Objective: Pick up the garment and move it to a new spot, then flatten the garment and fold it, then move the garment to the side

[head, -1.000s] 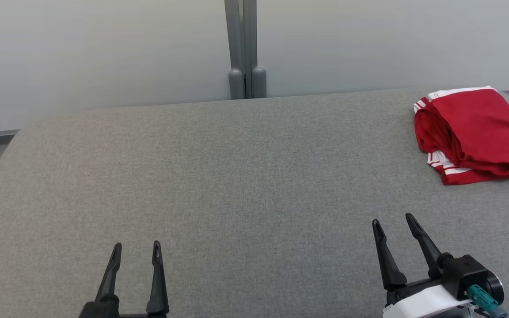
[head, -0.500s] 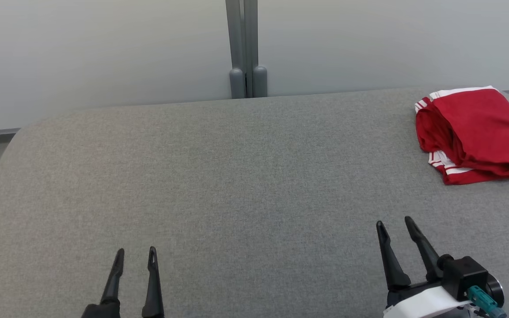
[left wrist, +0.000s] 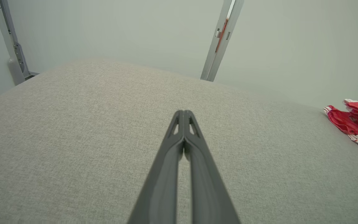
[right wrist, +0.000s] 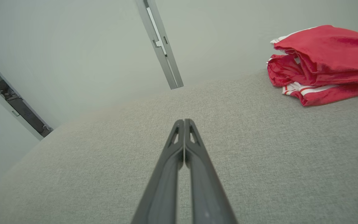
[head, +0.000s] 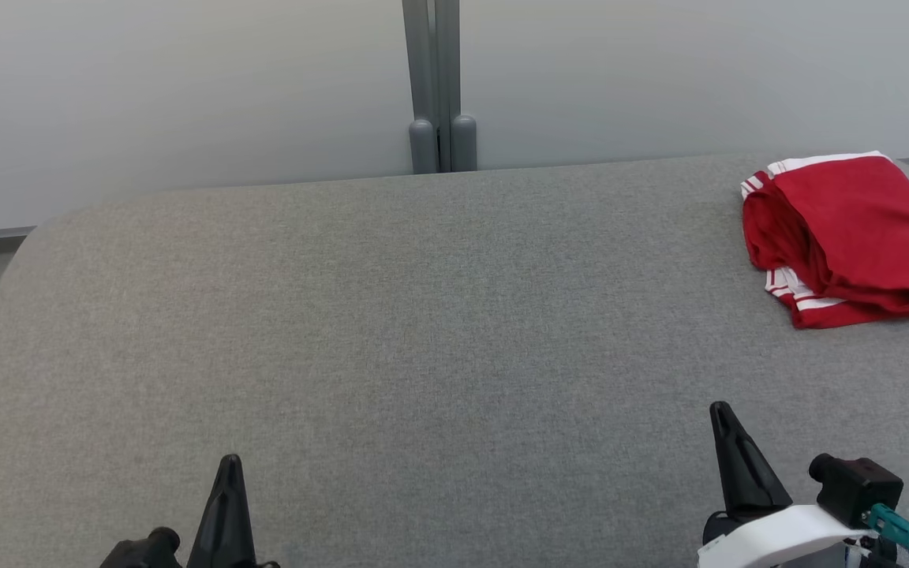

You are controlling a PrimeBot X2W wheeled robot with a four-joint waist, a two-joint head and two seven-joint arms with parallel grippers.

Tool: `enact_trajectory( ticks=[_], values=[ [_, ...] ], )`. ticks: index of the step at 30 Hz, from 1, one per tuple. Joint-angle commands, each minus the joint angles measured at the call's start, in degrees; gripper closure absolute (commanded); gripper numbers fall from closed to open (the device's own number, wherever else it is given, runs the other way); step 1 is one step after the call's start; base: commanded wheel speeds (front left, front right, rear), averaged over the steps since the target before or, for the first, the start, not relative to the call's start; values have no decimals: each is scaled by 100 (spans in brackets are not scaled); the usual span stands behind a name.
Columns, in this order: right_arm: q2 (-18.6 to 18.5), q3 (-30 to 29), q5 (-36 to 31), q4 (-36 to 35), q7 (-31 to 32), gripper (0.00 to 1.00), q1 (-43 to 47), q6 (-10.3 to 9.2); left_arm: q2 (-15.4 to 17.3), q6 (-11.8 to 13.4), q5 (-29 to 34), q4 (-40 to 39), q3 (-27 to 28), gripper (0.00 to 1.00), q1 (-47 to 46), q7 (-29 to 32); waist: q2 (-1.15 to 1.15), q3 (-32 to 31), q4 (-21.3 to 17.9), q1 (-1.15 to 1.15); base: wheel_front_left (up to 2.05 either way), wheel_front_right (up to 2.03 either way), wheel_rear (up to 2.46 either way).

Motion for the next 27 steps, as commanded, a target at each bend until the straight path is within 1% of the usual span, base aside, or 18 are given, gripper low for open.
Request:
enact_trajectory(
  ticks=[1,10,27],
  values=[
    [-36,-38,279,-57,44,100,-175,0,61,-48,-274,-42,45,100,-219,33,0,3,0,0,0,0,0],
    [-75,-118,1225,39,230,100,-315,-1,111,-187,-1237,130,142,100,-434,215,0,20,-3,0,0,0,0],
    [-116,-274,2690,183,547,100,-527,-1,170,-390,-2729,336,325,100,-746,519,0,54,-8,0,0,0,0]
  ],
)
